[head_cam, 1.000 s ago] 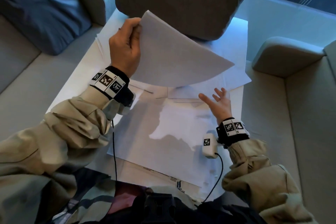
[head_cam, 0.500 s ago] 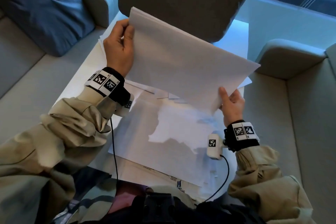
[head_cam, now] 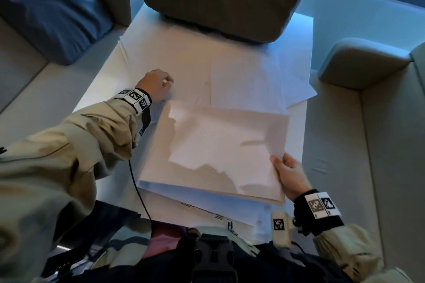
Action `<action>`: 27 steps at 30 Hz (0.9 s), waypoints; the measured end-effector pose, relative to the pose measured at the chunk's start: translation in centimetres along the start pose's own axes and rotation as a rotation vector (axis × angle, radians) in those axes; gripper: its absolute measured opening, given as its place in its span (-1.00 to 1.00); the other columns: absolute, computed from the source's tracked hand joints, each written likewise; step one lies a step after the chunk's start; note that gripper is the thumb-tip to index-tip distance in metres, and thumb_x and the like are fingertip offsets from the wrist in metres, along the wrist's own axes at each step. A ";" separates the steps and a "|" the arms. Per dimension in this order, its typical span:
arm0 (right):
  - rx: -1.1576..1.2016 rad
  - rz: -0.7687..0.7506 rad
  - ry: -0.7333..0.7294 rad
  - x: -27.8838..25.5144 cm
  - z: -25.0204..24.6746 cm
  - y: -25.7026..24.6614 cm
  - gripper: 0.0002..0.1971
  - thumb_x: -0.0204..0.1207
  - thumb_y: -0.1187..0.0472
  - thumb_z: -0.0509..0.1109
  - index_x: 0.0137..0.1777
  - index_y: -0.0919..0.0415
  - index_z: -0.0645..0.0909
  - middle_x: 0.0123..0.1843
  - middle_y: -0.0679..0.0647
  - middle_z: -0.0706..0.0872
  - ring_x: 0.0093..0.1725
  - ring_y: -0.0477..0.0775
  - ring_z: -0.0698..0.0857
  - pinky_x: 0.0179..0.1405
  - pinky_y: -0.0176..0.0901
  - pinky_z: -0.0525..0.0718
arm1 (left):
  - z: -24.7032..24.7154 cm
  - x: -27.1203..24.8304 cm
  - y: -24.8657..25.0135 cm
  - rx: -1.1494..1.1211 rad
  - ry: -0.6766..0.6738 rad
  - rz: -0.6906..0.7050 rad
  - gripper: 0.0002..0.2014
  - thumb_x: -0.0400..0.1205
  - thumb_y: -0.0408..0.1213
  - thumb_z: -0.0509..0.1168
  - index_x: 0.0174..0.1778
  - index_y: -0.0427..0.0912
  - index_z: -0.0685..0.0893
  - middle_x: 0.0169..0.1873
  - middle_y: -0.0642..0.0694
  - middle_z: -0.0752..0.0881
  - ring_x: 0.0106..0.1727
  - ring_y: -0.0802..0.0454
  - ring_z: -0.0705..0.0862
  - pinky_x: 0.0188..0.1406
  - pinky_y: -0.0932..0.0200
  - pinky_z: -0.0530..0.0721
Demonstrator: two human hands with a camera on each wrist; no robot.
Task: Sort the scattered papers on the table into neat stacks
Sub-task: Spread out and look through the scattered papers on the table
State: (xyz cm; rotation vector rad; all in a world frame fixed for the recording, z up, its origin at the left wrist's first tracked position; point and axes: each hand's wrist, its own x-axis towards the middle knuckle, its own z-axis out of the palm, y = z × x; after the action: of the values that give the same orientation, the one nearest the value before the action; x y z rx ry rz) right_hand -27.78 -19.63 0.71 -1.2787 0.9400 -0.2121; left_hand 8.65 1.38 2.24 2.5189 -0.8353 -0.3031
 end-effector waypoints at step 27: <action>-0.953 0.046 0.139 2.0 0.1 3.0 -0.22 0.17 0.16 0.63 0.41 0.10 0.39 0.28 0.18 0.38 0.18 0.22 0.59 0.23 -0.05 0.58 | 5.4 1.6 2.3 0.175 -0.299 0.049 -0.43 0.49 -0.03 0.44 0.38 -0.22 0.59 0.52 -0.19 0.40 0.47 -0.22 0.44 0.48 0.04 0.37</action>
State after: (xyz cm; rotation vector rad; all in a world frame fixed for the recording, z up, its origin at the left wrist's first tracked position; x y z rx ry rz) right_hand -27.50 -19.84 -2.92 -2.1238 1.2464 0.2250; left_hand 6.88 -3.17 -1.39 2.6479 -1.0783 -0.6272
